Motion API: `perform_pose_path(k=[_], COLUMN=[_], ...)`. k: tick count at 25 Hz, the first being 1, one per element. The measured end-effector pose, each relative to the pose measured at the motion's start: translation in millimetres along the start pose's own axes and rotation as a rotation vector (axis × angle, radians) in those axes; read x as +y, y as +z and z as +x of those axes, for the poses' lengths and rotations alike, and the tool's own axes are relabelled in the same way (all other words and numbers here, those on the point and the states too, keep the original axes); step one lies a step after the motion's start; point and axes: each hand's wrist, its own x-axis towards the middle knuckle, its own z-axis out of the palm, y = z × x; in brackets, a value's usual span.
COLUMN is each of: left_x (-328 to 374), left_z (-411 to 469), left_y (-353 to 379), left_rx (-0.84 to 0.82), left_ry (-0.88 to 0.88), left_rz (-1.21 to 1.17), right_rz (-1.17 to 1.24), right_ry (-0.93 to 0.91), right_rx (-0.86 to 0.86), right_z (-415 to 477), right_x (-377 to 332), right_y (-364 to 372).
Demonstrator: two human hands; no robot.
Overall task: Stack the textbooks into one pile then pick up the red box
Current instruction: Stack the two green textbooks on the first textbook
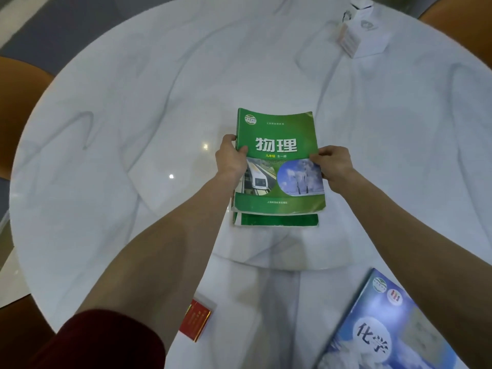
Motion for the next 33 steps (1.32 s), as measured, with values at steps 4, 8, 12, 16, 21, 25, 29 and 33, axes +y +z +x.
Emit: perform_pose_path(k=[4, 8, 12, 16, 21, 25, 29, 33], left_x=[-18.1, -27.1, -33.7, -37.1, -37.9, -39.4, -40.3, -37.1], left_z=[-1.6, -3.6, -1.1, 1.1, 0.3, -0.1, -1.1, -1.0], left_y=[14.8, 16.9, 15.2, 15.3, 16.2, 16.9, 16.7, 12.7], left_rx=[-0.043, -0.025, -0.015, -0.024, -0.012, -0.001, -0.002, -0.042], left_ry=[-0.015, 0.089, 0.097, 0.078, 0.071, 0.075, 0.080, 0.088], left_rz=[0.060, 0.262, 0.429, 0.452, 0.430, 0.436, 0.463, 0.518], right_rz=[-0.140, -0.263, -0.366, -0.398, -0.435, -0.468, -0.498, -0.525], right_ry=[-0.002, -0.079, -0.118, -0.099, -0.097, -0.091, -0.096, -0.095], right_rx=[0.069, 0.112, 0.133, 0.131, 0.132, 0.114, 0.117, 0.106], right_z=[5.5, 2.8, 1.3, 2.3, 0.9, -0.5, -0.5, -1.2], right_x=[23.8, 30.9, 33.6, 33.8, 31.6, 32.5, 35.3, 34.0], right_y=[3.5, 7.9, 11.4, 13.0, 12.8, 12.5, 14.3, 13.3])
